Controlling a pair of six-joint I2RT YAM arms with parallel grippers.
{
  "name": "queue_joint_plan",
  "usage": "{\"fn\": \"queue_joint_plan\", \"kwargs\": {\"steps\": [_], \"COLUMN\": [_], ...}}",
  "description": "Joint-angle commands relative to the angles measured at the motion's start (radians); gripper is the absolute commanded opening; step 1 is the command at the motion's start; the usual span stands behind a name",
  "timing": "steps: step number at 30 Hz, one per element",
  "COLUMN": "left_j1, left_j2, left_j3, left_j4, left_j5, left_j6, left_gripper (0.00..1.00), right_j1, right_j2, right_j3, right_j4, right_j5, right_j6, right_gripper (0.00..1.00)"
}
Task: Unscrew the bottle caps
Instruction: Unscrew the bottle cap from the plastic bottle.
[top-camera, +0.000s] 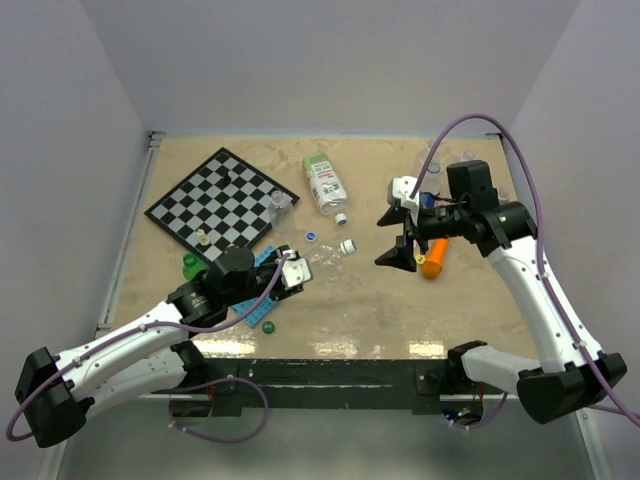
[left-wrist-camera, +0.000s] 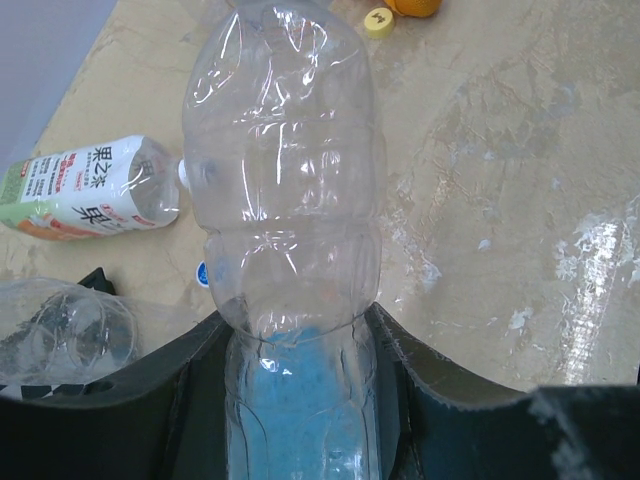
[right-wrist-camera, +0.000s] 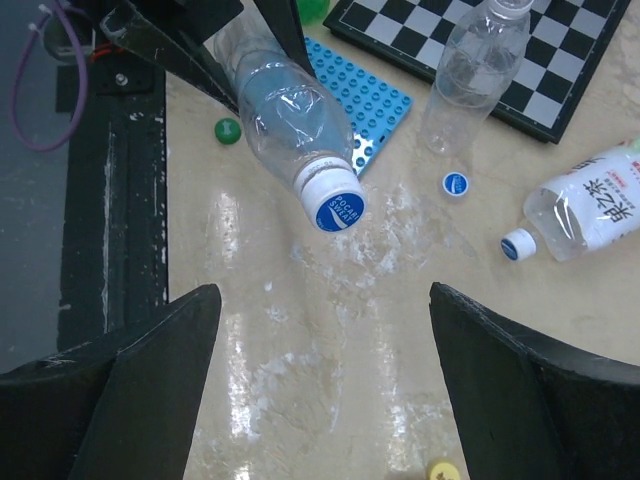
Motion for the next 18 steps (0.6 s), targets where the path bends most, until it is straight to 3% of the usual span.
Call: {"fn": "queue_joint_plan", "kwargs": {"steps": [1, 18], "left_j1": [0.003, 0.003], "left_j2": [-0.019, -0.016], "left_j3": [0.004, 0.004], "left_j4": [0.015, 0.016], "left_j5": [-0.036, -0.049], "left_j6": [-0.007, -0.007], "left_gripper": [0.01, 0.01], "right_j1": [-0.016, -0.027], "right_j2": [0.053, 0.058], "right_j3": [0.044, 0.007], "right_j4": [0.044, 0.231], "right_j5": [-0.111, -0.109], "right_j6": [0.111, 0.451], "right_gripper": [0.88, 0.88]}}
